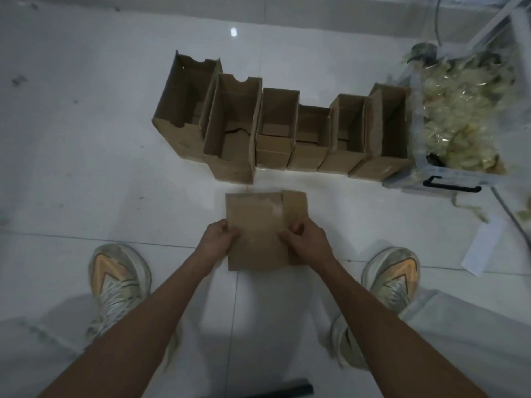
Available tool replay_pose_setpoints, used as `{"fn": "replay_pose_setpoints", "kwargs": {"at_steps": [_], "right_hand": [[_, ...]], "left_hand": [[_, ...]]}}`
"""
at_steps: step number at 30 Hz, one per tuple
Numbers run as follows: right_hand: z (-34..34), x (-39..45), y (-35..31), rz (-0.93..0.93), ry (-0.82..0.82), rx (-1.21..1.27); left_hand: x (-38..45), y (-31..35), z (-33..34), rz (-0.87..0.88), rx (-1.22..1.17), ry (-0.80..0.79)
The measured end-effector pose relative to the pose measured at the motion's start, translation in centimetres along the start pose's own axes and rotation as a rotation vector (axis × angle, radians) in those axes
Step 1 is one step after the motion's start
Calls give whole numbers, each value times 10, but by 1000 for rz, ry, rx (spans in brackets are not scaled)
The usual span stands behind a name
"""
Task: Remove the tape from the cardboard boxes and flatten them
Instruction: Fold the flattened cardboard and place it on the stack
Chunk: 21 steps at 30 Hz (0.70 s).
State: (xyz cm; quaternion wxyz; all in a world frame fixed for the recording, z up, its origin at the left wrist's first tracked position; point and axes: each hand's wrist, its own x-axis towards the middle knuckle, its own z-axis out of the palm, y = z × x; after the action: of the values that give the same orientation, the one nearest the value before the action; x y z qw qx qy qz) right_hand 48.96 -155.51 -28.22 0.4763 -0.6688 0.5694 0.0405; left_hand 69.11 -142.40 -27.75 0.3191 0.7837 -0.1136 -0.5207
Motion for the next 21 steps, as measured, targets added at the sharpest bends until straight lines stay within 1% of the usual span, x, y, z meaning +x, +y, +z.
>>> {"fn": "replay_pose_setpoints", "kwargs": {"at_steps": [2,5,7,11,13,16,18,21], "right_hand": [[12,2,1,38,-48,-231],[26,2,5,6,47,-418],[28,2,6,-3,83,-445],[22,3,1,137,72,-369],[21,8,2,191,55,-339],[18,17,7,246,-7,-299],[12,17,2,237,-77,-237],[0,18,-4,236,-195,-66]], "left_hand": [[12,-21,-4,-15,198,47],[27,-32,-4,-31,484,97],[34,-21,-6,-21,679,136],[39,4,-7,57,963,213],[38,13,-6,85,1082,212],[37,16,-4,93,1164,166],[38,19,-2,94,1132,158],[32,21,3,111,1076,157]]}}
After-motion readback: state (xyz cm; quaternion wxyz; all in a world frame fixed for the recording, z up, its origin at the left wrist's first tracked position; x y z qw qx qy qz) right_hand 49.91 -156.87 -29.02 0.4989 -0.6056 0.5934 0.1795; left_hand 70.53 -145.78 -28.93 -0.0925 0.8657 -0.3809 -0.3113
